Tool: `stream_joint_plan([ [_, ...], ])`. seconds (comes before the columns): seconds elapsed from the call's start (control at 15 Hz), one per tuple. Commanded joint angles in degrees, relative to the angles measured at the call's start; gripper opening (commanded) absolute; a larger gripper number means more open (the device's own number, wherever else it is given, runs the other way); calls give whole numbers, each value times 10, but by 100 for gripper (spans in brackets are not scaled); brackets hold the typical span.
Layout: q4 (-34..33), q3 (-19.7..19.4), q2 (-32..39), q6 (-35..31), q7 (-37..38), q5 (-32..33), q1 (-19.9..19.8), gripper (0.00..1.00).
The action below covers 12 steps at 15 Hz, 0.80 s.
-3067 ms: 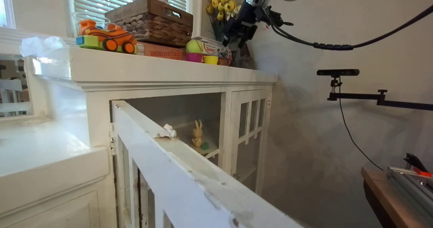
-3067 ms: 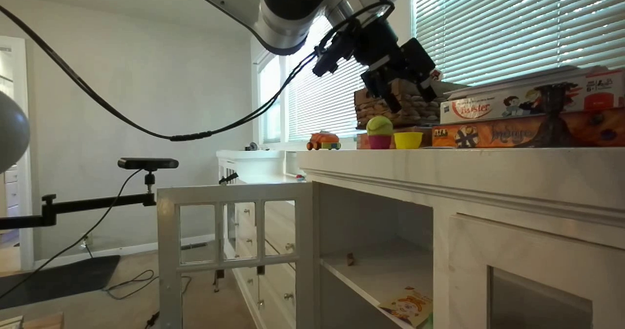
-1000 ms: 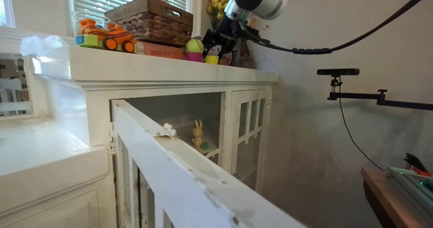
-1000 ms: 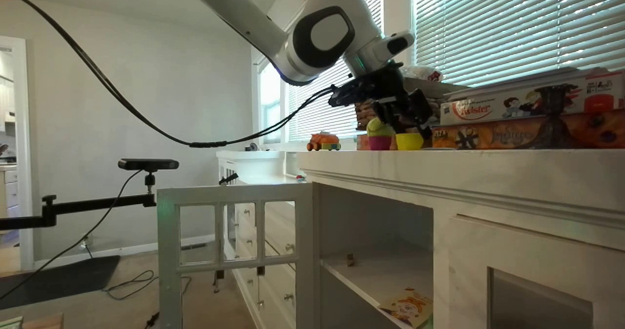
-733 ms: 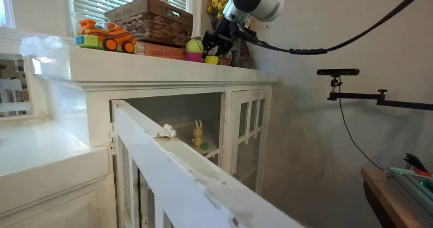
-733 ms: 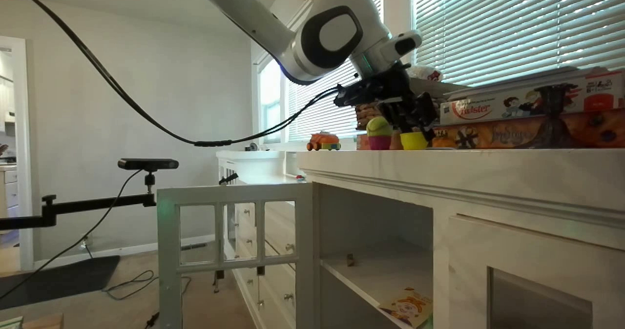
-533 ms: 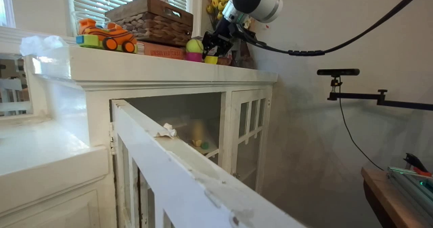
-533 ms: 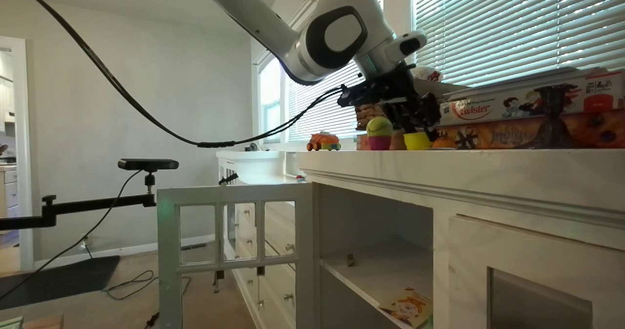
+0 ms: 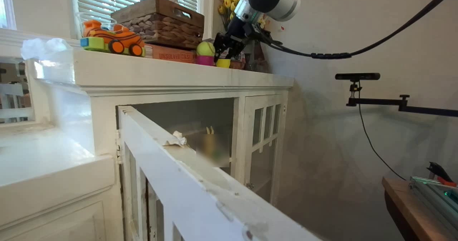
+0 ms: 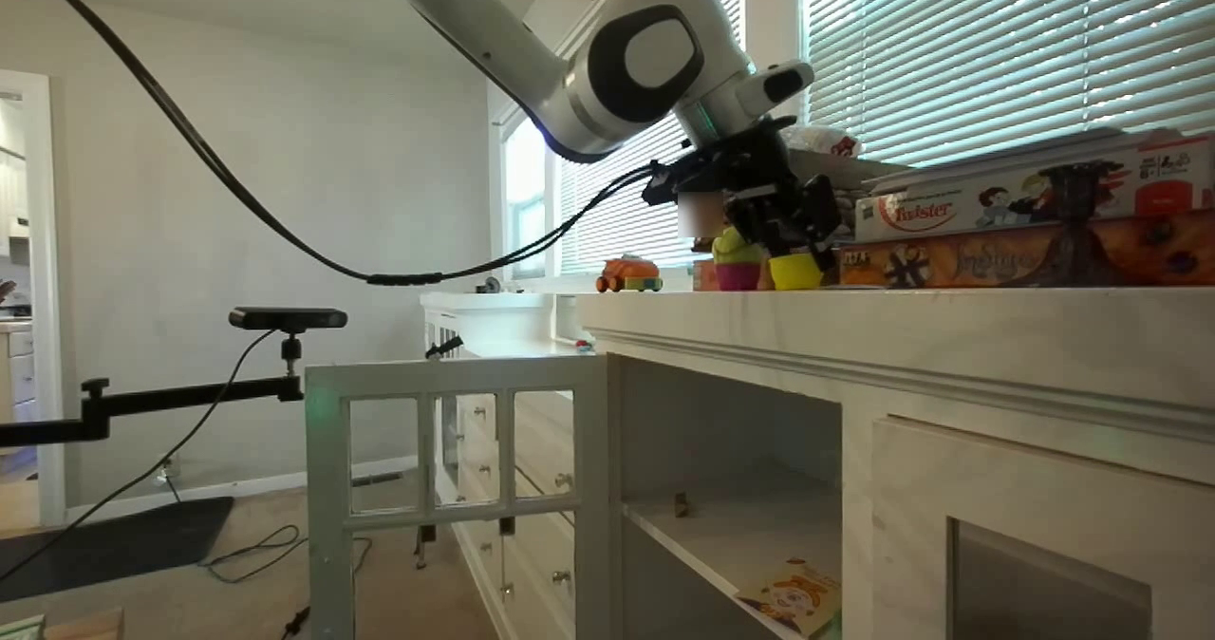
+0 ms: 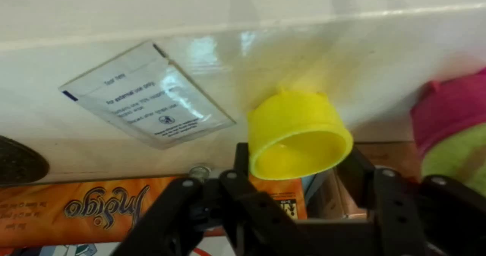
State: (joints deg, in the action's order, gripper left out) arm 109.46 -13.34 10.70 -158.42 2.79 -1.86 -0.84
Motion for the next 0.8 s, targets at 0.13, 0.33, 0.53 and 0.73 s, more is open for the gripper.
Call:
stream_joint_plan([
  [0.13, 136, 42, -123, 10, -42, 41, -13, 35],
  [0.33, 193, 47, -174, 5, -32, 82, -22, 35],
  [0.53, 249, 54, -224, -4, -33, 117, -37, 35],
  [0.73, 299, 63, -265, -2, -62, 103, -34, 35],
])
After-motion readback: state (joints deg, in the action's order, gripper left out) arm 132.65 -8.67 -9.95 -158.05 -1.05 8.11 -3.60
